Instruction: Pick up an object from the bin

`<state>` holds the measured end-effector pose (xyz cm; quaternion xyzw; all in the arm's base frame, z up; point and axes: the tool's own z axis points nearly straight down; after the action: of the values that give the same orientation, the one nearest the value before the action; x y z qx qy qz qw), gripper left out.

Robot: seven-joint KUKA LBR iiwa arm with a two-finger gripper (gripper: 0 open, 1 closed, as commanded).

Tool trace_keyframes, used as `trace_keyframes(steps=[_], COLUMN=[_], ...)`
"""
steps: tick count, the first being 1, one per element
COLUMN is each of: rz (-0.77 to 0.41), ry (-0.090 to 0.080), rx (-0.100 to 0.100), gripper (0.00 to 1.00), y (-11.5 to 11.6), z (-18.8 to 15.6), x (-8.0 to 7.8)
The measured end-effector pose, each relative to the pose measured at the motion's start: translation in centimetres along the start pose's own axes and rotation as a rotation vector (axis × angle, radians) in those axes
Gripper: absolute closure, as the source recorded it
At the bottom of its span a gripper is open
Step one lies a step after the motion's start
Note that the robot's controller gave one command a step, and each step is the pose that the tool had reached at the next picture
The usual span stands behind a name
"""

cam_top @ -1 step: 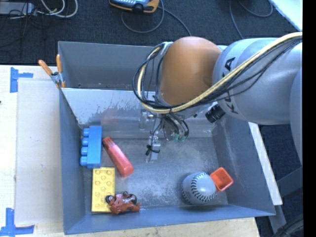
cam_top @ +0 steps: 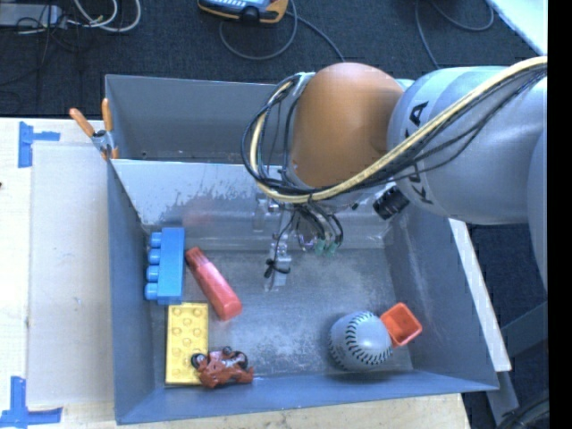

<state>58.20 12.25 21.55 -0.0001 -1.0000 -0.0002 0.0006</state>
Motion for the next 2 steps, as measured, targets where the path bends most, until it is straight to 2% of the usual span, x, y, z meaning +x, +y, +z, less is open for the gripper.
trace_keyframes(steps=[1, 2], rz=[0.011, 0.161], ry=[-0.002, 0.006], rx=[-0.001, 0.000], gripper=[0.00, 0.00], y=[3.5, 5.7], z=[4.3, 7.6], x=[-1.7, -2.2])
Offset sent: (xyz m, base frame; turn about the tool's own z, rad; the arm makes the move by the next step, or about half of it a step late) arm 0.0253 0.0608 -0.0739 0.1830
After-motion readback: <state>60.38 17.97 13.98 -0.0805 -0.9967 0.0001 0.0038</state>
